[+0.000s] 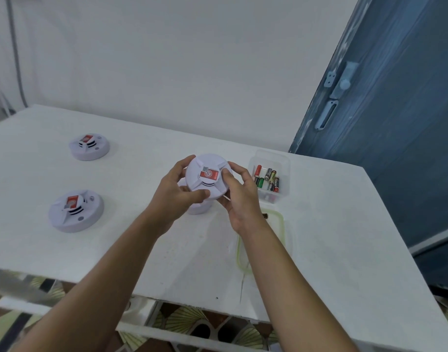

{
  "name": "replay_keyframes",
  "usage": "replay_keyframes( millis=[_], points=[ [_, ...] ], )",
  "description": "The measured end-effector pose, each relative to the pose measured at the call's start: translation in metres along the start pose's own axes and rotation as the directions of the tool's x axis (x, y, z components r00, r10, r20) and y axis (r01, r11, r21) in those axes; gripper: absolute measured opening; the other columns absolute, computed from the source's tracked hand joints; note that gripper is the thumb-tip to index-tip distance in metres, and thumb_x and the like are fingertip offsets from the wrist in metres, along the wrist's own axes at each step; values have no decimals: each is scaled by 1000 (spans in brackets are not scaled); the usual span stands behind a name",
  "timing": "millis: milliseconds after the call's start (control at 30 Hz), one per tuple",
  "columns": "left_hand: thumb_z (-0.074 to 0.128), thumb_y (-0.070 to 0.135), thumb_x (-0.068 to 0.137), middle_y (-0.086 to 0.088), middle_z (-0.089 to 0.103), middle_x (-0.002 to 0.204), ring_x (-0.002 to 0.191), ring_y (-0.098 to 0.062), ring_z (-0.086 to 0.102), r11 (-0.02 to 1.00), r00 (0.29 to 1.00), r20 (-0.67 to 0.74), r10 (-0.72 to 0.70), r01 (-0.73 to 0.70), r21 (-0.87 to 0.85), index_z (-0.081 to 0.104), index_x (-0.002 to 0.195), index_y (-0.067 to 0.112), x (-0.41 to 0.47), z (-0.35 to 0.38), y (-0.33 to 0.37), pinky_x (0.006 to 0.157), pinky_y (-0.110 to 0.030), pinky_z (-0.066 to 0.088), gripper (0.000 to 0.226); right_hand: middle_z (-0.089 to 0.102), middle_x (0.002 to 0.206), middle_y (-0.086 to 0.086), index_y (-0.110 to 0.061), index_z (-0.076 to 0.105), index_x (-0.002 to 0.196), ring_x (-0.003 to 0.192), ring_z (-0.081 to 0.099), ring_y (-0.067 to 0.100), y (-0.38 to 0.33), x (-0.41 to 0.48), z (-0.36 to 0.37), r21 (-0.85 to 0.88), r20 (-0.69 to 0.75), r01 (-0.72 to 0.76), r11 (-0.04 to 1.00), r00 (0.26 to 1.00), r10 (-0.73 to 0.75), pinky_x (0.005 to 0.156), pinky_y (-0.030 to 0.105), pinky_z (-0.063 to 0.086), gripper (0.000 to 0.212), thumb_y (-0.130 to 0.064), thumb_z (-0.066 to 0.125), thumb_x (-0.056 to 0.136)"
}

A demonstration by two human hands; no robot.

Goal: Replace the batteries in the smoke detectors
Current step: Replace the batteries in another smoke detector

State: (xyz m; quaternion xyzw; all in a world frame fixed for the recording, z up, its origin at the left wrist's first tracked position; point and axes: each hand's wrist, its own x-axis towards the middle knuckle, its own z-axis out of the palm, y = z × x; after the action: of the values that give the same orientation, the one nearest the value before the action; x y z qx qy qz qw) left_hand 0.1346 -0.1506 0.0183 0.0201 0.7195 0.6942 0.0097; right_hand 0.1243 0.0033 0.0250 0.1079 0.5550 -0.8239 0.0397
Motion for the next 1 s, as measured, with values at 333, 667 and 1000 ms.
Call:
replay_keyframes(
  millis=[333,667,1000],
  points=[
    [55,21,99,-8,70,114,93,-23,71,980,990,-70,-123,110,-167,46,140,22,17,-47,-7,71,-38,59,42,71,121,4,-19,68,121,112,67,23,15,33,24,-207,86,-10,978,996,29,84,37,59,26,-15,62,96],
    [54,32,98,1,67,113,96,-20,69,997,934,-347,-79,79,-14,63,113,24,56,-75,-17,76,-44,61,19,67,127,-6,-22,65,130,115,65,17,37,78,75,-402,75,21,915,997,11,101,43,54,45,-15,57,85],
    [71,28,86,5,55,125,100,-19,66,978,938,-341,-61,125,169,49,136,19,90,-93,-21,84,-41,58,56,66,126,1,-17,59,134,118,61,20,38,99,99,-436,26,-32,899,998,49,104,44,50,55,-14,50,79]
  ],
)
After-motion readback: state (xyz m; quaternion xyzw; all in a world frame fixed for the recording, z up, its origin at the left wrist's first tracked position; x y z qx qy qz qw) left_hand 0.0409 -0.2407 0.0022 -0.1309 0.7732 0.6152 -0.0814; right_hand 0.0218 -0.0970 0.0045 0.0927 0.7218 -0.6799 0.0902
